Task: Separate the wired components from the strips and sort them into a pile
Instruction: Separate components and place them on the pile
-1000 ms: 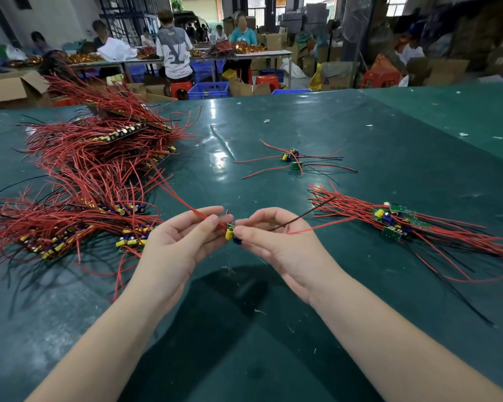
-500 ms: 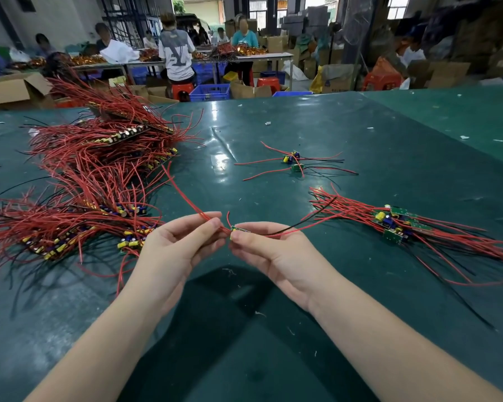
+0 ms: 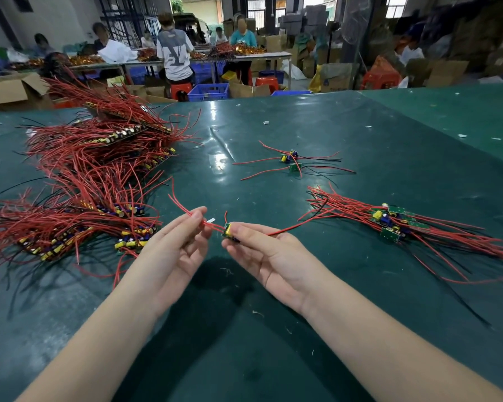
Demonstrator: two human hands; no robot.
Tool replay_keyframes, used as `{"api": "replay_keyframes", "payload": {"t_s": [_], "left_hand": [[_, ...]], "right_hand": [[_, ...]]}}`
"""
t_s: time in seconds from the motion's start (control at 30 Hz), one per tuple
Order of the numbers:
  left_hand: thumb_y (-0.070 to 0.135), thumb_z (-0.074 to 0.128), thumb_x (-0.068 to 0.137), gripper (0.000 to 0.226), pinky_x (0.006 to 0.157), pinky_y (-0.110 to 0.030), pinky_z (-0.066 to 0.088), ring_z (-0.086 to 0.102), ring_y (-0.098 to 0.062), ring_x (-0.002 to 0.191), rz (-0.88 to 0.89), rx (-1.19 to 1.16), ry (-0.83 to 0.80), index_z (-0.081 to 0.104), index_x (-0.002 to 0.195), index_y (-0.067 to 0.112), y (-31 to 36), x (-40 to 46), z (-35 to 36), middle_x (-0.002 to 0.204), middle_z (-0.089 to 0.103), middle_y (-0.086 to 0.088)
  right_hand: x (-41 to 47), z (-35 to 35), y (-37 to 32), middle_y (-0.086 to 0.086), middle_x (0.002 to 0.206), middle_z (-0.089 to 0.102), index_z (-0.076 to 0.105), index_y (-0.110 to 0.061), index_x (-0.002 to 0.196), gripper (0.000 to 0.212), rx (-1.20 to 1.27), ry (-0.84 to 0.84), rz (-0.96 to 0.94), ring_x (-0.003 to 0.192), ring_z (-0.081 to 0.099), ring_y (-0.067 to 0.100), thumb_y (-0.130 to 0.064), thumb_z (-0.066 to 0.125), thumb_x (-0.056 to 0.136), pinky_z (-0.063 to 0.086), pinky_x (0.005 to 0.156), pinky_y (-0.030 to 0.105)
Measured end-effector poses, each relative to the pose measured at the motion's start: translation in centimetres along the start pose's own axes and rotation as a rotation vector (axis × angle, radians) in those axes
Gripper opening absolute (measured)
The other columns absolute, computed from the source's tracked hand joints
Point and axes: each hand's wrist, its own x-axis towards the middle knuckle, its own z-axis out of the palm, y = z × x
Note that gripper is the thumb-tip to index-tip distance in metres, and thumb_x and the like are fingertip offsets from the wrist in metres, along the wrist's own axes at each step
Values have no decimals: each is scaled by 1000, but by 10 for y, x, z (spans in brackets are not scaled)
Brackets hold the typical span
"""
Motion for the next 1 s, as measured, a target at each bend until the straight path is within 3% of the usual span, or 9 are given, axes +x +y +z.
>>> {"api": "replay_keyframes", "payload": {"t_s": [0.1, 0.3, 0.47, 0.6, 0.77, 1.0], "left_hand": [[9, 66, 75, 15, 55, -9, 49, 64, -4, 63, 83, 87, 24, 72, 89, 5, -1, -1, -2, 70, 68, 2], [2, 60, 87, 13, 57, -9, 50, 64, -3, 61, 174, 189, 51, 70, 93, 8, -2, -2, -1, 67, 67, 3], [6, 57, 92, 13, 65, -11, 52, 65, -1, 66, 206, 142, 102, 69, 94, 8, -1, 1, -4, 73, 71, 3], [-1, 58, 90, 17, 62, -10, 51, 64, -2, 62, 232, 156, 116, 70, 95, 10, -1, 1, -5, 73, 70, 2], [10, 56, 95, 14, 66, -12, 53, 65, -2, 68, 242, 107, 135, 70, 95, 10, 3, 5, -7, 73, 71, 5], [8, 57, 94, 12, 66, -12, 53, 67, -2, 68, 251, 29, 187, 69, 93, 10, 7, 9, -11, 71, 71, 5]], "right_hand": [[0, -1, 1, 11, 75, 72, 72, 2, 83, 8, -9, 2, -5, 67, 71, 16, -2, 70, 76, 56, 62, 18], [1, -2, 3, 11, 76, 72, 76, -3, 76, 14, -35, 1, -13, 67, 71, 16, -8, 75, 63, 55, 62, 18], [2, -4, 3, 11, 77, 72, 77, -3, 76, 13, -63, 21, -23, 68, 71, 17, -8, 76, 65, 56, 63, 19], [1, -4, 4, 11, 78, 72, 76, -2, 79, 10, -77, 22, -27, 68, 71, 16, -6, 75, 69, 56, 63, 18], [1, -5, 1, 10, 77, 72, 76, -3, 79, 21, -88, 30, -36, 69, 71, 17, -11, 78, 60, 55, 63, 18], [1, -6, 0, 11, 77, 72, 76, -3, 80, 17, -116, 35, -49, 69, 71, 17, -10, 78, 64, 55, 63, 19]]}}
